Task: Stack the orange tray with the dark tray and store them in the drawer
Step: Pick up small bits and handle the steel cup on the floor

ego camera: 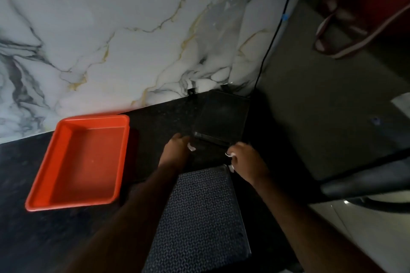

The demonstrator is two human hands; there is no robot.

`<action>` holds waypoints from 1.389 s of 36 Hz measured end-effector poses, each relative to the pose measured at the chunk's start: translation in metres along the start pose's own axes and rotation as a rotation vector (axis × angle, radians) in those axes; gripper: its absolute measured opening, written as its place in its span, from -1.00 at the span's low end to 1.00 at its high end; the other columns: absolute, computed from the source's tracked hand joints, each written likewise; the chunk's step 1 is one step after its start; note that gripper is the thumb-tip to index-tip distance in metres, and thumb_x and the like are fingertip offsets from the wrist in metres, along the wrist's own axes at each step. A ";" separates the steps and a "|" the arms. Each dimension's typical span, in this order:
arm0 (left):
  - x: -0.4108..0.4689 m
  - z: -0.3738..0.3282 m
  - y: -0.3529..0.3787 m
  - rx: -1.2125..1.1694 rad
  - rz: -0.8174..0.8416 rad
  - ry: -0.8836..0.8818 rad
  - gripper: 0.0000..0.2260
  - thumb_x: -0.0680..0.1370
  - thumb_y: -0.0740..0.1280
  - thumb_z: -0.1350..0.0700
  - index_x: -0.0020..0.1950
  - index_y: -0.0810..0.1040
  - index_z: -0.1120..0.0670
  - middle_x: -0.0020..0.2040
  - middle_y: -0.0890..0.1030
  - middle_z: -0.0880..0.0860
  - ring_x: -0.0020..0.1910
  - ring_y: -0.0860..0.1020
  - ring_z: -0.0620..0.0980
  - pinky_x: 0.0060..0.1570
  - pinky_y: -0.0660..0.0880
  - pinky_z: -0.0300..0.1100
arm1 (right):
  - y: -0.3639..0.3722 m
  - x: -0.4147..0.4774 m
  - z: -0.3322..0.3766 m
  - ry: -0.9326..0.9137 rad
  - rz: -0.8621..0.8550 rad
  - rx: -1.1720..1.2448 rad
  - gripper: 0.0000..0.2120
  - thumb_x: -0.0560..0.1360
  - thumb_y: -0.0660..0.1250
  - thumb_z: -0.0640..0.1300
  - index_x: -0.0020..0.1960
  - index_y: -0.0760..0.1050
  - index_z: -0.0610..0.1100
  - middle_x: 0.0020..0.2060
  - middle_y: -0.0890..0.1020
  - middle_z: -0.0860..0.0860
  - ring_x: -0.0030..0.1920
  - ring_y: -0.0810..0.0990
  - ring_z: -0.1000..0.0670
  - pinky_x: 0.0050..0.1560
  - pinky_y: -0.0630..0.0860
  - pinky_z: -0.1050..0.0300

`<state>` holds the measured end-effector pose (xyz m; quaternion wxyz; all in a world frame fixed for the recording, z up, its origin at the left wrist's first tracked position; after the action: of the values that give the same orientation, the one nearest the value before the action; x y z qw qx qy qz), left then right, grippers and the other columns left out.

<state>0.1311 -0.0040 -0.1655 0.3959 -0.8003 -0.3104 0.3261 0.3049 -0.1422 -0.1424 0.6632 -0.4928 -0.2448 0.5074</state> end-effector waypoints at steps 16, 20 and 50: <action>-0.005 -0.151 0.109 0.195 0.293 0.254 -0.66 0.54 0.36 0.16 0.31 0.55 0.21 0.28 0.57 0.25 0.24 0.57 0.23 0.25 0.51 0.05 | 0.015 -0.098 -0.098 0.138 0.068 0.082 -0.80 0.49 0.31 -0.28 0.03 0.68 -0.15 0.09 0.64 -0.11 0.12 0.64 -0.16 0.18 0.58 0.01; 0.001 -0.160 0.117 0.244 0.237 0.198 -0.73 0.57 0.27 0.24 0.24 0.58 0.28 0.21 0.60 0.30 0.20 0.59 0.29 0.18 0.52 0.07 | 0.017 -0.115 -0.114 0.144 0.049 0.099 -0.81 0.51 0.33 -0.25 0.06 0.66 -0.14 0.10 0.64 -0.11 0.12 0.65 -0.15 0.17 0.56 0.05; -0.146 -0.391 0.444 -0.134 0.435 0.278 -0.89 0.52 0.37 0.28 -0.02 0.67 0.26 -0.04 0.71 0.23 -0.03 0.67 0.18 -0.01 0.56 -0.07 | 0.122 -0.358 -0.445 1.000 -0.101 0.526 -0.80 0.44 0.45 -0.05 0.02 0.74 -0.06 0.08 0.75 -0.03 0.20 0.65 -0.01 0.20 0.43 0.21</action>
<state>0.4501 -0.5020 -0.3111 0.3016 -0.9097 -0.0945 0.2693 0.4886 -0.6500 -0.3649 0.8222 -0.4790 0.2107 0.2238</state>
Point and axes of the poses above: each hand's wrist, its own x-axis towards the middle knuckle, its own y-axis out of the palm, z = x × y, the point moved 7 cm from there along x, towards the middle knuckle
